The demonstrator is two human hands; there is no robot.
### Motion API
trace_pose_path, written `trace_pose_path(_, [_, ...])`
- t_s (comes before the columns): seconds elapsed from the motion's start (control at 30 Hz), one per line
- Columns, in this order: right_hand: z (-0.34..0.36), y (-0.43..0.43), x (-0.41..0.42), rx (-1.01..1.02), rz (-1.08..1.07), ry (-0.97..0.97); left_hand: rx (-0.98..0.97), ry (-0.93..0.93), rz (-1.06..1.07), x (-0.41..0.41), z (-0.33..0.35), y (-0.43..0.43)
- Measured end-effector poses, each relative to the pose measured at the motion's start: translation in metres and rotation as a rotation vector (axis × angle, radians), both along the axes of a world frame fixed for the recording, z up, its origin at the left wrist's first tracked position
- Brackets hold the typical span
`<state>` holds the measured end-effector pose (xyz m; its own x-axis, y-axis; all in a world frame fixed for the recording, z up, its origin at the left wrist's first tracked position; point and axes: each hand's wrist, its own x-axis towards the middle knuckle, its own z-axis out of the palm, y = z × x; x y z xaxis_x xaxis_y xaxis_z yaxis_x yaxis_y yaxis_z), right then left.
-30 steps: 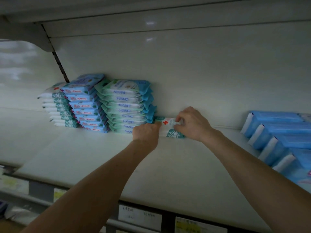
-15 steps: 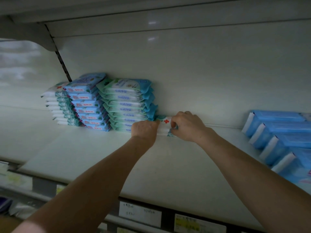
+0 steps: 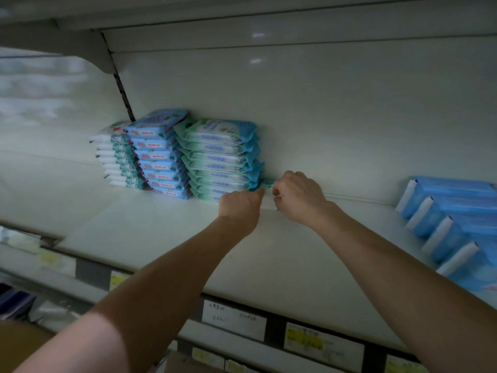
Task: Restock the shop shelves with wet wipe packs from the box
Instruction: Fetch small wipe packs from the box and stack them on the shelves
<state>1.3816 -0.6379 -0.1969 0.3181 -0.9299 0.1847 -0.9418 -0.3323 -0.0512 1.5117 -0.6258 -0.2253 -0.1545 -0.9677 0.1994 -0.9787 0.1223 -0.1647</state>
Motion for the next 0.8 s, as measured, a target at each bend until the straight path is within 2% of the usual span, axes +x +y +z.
trace_pose_path(0.4, [0.019, 0.047, 0.12, -0.027, 0.271, 0.021, 0.024, 0.092, 0.318, 0.11, 0.026, 0.061])
trace_pose_path(0.6, [0.017, 0.094, 0.199, 0.007, 0.471, 0.046, 0.041, 0.082, 0.47, 0.181, 0.03, 0.131])
trace_pose_path(0.8, [0.02, 0.176, 0.273, 0.069, 0.61, 0.074, 0.025, 0.106, 0.643, 0.241, 0.032, 0.23])
